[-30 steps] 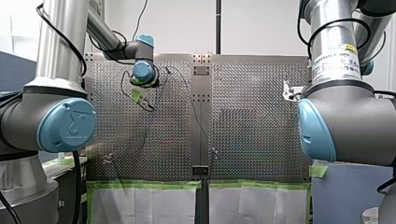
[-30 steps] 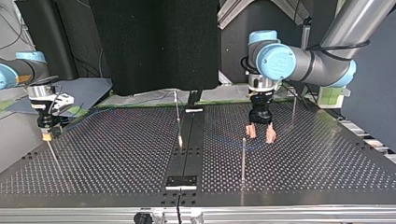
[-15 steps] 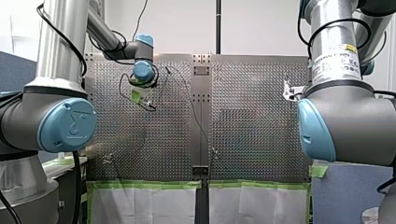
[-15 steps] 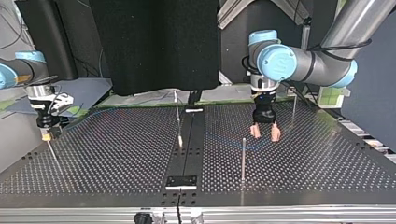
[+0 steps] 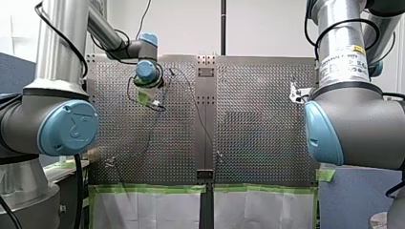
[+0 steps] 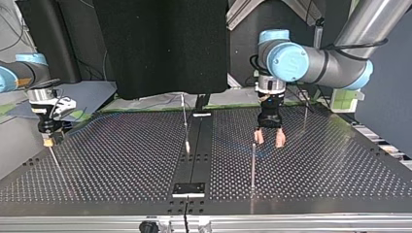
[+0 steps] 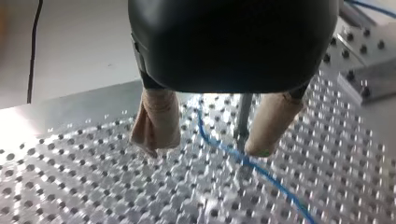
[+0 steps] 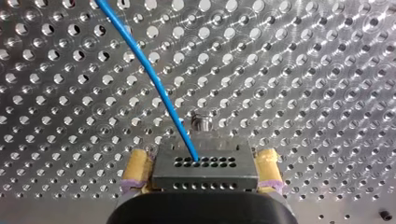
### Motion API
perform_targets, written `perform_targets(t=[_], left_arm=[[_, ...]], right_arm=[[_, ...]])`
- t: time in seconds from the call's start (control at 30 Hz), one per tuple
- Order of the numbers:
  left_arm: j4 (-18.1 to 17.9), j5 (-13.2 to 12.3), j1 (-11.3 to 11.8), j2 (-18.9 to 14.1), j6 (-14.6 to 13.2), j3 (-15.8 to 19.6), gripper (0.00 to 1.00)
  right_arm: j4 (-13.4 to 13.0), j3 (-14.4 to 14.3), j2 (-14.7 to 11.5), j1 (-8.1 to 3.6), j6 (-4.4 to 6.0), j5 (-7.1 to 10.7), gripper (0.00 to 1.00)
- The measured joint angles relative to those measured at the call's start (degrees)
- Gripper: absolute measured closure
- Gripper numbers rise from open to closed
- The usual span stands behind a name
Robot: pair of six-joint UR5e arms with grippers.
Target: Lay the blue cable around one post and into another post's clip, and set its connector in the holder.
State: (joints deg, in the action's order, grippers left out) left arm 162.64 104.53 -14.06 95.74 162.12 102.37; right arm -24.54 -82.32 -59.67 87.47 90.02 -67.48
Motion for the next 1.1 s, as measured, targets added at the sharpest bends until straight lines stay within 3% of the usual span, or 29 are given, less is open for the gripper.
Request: perform_targets(t=[0.3, 0.63, 0.77, 0.93, 1.1], left_arm=[[0.0, -3.8, -0.7, -0.8, 4.6, 0.0, 0.0], [4.0, -2.1, -1.6, -2.4, 9.8, 0.0, 0.0], [5.5, -1.3, -1.9, -3.4, 9.4, 0.0, 0.0], [7.7, -0.8, -2.6, -4.9, 7.4, 0.0, 0.0], [10.4, 1.5, -2.7, -7.2, 4.7, 0.0, 0.0]], right_arm=[[0.0, 0.0, 0.0, 0.09, 0.0, 0.03, 0.08], [0.0, 0.0, 0.0, 0.18, 0.0, -0.03, 0.08], [0.1, 0.0, 0.0, 0.2, 0.0, -0.04, 0.08], [0.1, 0.0, 0.0, 0.2, 0.0, -0.03, 0.08], [0.1, 0.0, 0.0, 0.2, 0.05, -0.03, 0.08]])
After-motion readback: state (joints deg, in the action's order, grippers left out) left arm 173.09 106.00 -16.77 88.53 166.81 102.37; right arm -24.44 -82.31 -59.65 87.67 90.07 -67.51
